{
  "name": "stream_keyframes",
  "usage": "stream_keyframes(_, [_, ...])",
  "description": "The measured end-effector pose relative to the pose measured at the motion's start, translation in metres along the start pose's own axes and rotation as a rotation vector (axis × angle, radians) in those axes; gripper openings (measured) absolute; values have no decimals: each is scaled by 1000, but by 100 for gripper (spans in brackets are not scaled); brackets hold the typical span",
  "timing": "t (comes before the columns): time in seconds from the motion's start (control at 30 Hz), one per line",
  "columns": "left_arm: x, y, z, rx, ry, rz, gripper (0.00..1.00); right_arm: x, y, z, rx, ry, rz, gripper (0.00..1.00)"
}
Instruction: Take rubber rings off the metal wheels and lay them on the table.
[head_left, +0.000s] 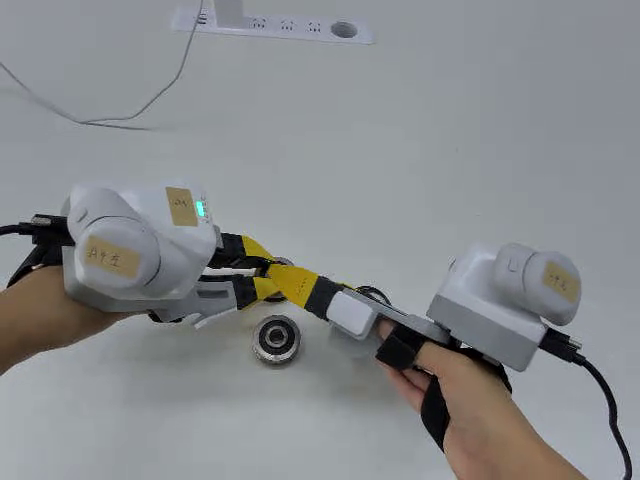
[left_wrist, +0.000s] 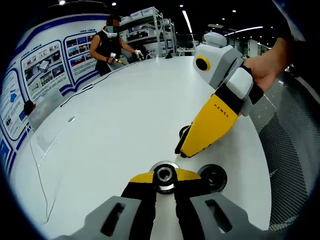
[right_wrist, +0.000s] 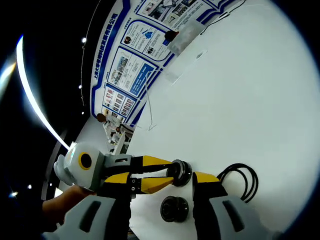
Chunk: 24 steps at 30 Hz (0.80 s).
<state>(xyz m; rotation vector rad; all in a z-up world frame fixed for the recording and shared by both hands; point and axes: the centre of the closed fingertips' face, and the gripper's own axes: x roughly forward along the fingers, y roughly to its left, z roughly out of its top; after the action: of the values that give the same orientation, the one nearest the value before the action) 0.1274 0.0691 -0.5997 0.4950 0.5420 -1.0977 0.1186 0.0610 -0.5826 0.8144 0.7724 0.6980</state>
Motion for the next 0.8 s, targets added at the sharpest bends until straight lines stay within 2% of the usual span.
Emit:
stream_keyframes(0.13, [0, 0, 0, 11, -1, -4, 14, 7, -1, -2, 36, 7, 5, 52])
stream_keyframes(0.3, [1, 1, 0, 2, -11, 1, 14, 10, -4, -1, 48, 11, -5, 52])
stream_keyframes(0.5, [1, 1, 0, 1, -17, 1, 14, 13, -2, -3, 67, 27, 10, 50])
stream_keyframes(0.8, [1, 1, 0, -1, -22, 4, 14, 10, -4, -4, 45, 34, -7, 42])
